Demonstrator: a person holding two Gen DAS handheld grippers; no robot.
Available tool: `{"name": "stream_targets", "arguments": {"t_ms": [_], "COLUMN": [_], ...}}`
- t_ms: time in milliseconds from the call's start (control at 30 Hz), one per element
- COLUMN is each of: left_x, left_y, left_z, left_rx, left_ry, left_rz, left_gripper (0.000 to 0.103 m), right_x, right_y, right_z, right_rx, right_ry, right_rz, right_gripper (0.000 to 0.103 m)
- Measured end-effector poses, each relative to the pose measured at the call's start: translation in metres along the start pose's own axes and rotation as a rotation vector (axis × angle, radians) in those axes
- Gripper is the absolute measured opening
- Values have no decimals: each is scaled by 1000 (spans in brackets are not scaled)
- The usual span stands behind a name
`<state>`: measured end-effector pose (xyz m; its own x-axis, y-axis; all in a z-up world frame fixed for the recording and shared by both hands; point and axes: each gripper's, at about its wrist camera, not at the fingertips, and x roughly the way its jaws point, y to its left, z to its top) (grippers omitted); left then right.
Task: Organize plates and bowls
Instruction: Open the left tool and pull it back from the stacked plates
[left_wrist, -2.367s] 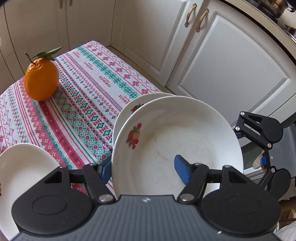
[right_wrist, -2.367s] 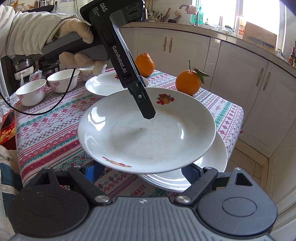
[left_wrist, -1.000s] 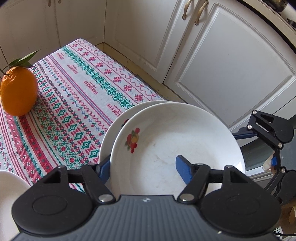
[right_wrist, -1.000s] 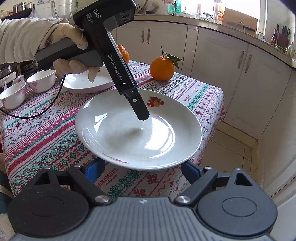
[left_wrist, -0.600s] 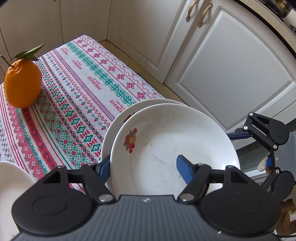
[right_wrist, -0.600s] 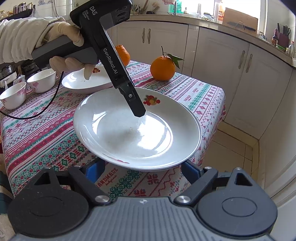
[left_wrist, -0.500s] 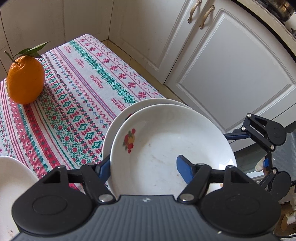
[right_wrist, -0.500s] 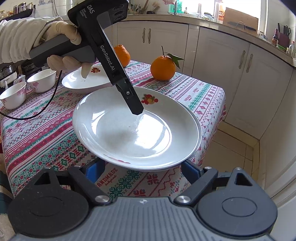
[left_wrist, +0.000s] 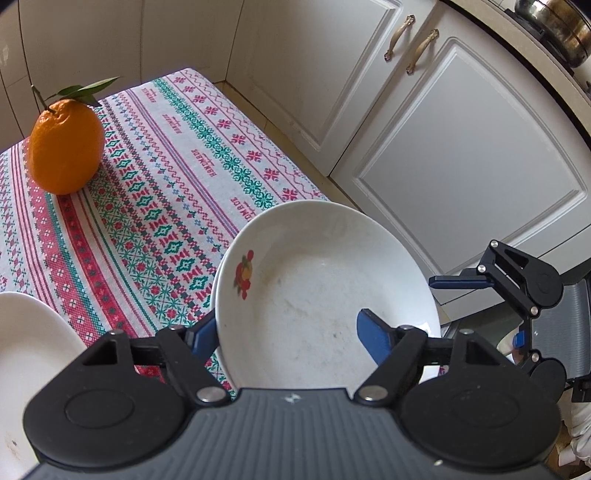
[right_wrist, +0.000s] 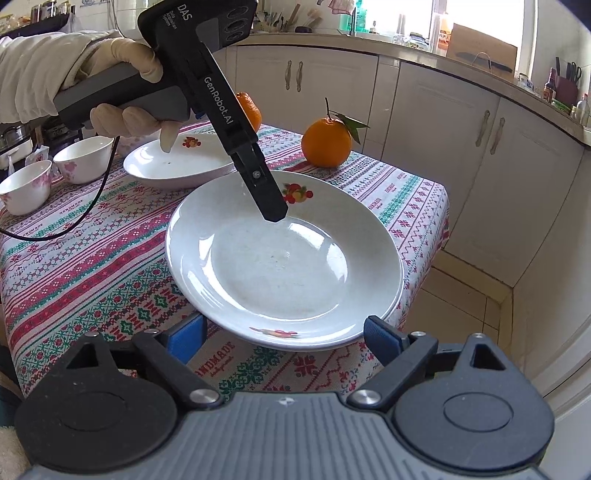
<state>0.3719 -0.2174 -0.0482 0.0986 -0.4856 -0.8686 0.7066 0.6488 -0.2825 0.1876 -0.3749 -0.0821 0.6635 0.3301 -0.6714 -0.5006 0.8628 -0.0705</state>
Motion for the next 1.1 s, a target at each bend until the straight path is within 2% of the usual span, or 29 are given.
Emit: {"name": "stream_targets", "arguments": {"t_ms": [133,233,400,467,533,667,800,867,1100], "left_x": [-4,-9,-33,-43,-54,-69,-78,-79,-67], "left_y": [-1,-2,-10,-17,-26,-39,-48,-47,-16], "left_z": [-4,-10,-27,-38,-54,-88,-128,-146,-185], "left_rx": [-2,9,26,39,50,41,23,-4,-236], "left_ry": [-15,-34,-133,-180,-248,-344,-432,-468,-466], "left_rz": [10,51,79,107,153,266,489,571,685], "left_gripper": [78,83,83,87,94,97,100,100,101], "right_x": [-6,-10,-19,-23,-26,-29,-27,-26,-19], "right_y": [6,14,29,35,43,56,66,69,82], "right_z": [2,4,9,11,14,19,25,29,49], "right_rx": [11,6,4,2,-8,-32,-44,-43,-64], "right_ry": [-17,-30,-44,-47,-47,-36,-29,-31,-46], "right_rz": [-2,-6,-12,-21,-39,-80,-111,-111,-74], "right_gripper": [97,101,103,103,103,103,103,103,103]}}
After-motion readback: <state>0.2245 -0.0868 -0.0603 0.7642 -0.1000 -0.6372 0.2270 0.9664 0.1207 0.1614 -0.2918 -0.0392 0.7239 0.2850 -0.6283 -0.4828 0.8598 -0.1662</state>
